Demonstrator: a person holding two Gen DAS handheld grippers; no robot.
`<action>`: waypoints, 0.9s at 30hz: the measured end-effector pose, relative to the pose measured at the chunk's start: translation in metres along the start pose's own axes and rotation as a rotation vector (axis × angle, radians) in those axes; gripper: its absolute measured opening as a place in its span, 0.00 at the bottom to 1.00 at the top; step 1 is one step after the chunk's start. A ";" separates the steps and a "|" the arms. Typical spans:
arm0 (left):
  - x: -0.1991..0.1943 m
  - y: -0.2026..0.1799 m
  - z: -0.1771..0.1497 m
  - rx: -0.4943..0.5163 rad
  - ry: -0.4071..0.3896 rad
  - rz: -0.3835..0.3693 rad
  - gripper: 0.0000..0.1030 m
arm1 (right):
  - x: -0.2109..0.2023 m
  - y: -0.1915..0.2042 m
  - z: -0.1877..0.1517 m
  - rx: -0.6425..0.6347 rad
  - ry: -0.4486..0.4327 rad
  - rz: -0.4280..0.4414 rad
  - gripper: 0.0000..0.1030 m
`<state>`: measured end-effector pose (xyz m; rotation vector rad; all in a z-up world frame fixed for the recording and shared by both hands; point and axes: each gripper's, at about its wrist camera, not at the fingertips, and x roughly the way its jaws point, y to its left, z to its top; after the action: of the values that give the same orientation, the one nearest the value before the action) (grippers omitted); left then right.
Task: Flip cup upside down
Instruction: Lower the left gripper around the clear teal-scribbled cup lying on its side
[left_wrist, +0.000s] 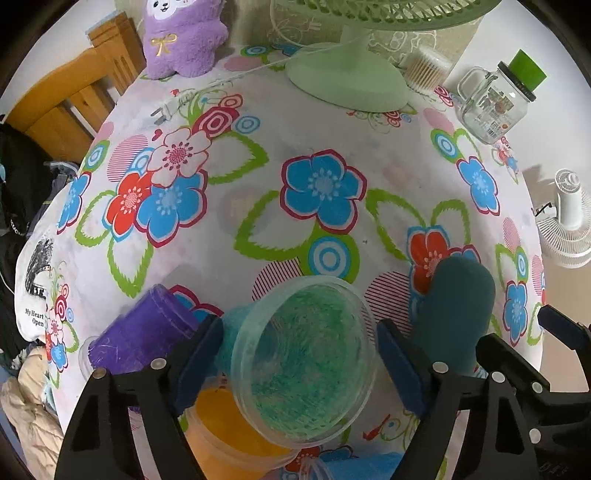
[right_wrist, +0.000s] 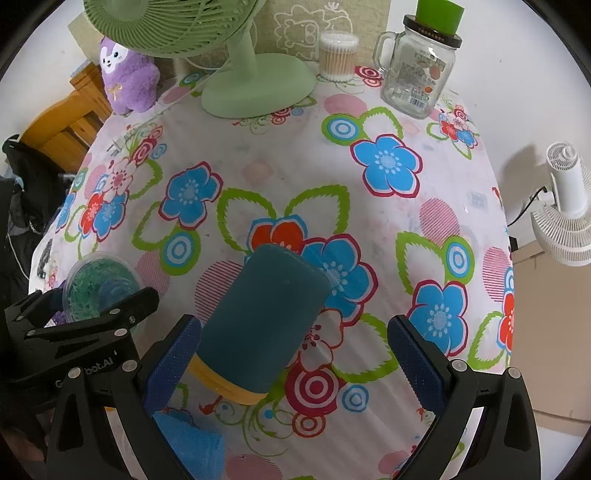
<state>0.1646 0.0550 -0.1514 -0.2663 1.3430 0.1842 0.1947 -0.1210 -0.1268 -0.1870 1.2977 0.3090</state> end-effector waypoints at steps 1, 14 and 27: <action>0.000 -0.001 0.000 -0.001 0.004 0.002 0.83 | -0.001 0.000 0.000 0.000 0.000 -0.001 0.99; 0.001 0.003 -0.003 0.010 0.083 -0.030 0.99 | -0.017 0.001 0.002 0.010 -0.026 -0.006 0.98; 0.021 0.005 0.001 0.073 0.140 -0.098 0.93 | -0.009 0.013 0.003 0.033 -0.006 -0.032 0.99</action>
<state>0.1684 0.0596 -0.1721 -0.2868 1.4690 0.0342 0.1913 -0.1089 -0.1172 -0.1782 1.2914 0.2605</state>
